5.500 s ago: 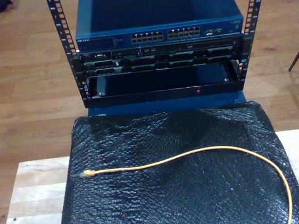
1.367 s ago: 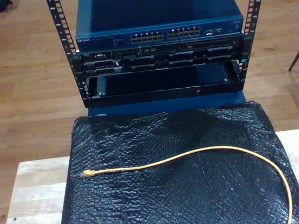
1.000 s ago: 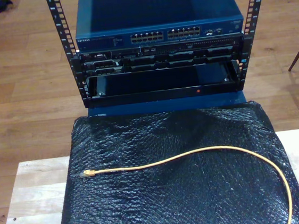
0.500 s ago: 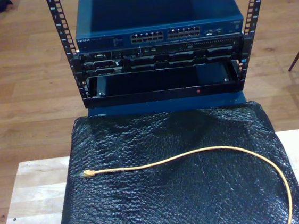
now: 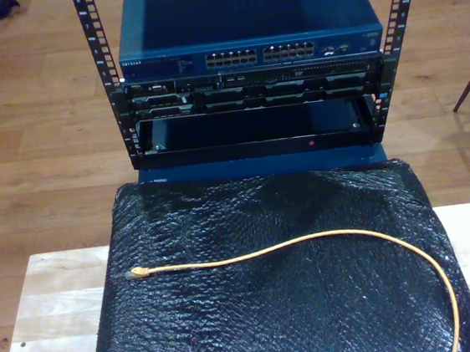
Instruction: Grab the cable and plug it in
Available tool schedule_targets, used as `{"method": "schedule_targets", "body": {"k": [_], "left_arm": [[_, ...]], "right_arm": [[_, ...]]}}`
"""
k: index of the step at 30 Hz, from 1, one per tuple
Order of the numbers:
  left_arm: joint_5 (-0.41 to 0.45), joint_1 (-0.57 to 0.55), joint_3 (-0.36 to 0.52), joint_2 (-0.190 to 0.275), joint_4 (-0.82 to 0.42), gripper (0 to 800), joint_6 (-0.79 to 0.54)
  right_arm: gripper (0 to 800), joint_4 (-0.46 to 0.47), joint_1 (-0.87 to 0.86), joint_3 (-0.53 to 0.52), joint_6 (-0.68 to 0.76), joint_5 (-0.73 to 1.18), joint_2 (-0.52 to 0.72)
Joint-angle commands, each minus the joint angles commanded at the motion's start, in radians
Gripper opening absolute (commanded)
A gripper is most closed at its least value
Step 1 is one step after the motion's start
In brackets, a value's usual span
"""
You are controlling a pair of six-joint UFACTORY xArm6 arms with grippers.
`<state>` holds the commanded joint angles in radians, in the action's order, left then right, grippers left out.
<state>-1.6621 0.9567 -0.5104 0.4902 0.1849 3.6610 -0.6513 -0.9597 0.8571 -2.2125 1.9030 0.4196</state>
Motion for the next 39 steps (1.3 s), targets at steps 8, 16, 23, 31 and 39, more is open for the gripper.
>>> {"method": "schedule_targets", "body": {"k": [8,16,23,31,39], "left_arm": [[0.002,-0.038,0.0,0.0,0.021,800,0.041],[0.002,-0.058,0.002,-0.002,0.037,800,0.066],[0.002,-0.058,0.003,-0.003,0.038,800,0.068],[0.003,-0.058,0.005,-0.005,0.048,800,0.083],[0.008,-0.075,0.006,-0.011,0.083,800,0.103]], "right_arm": [[796,-0.052,0.069,0.0,0.064,-0.005,0.0],[796,-0.086,0.222,0.023,0.186,-0.1,0.002],[794,-0.084,0.399,0.025,0.301,-0.229,0.0],[794,-0.083,0.565,0.021,0.385,-0.345,-0.018],[792,-0.072,0.783,-0.006,0.468,-0.496,-0.023]]}}
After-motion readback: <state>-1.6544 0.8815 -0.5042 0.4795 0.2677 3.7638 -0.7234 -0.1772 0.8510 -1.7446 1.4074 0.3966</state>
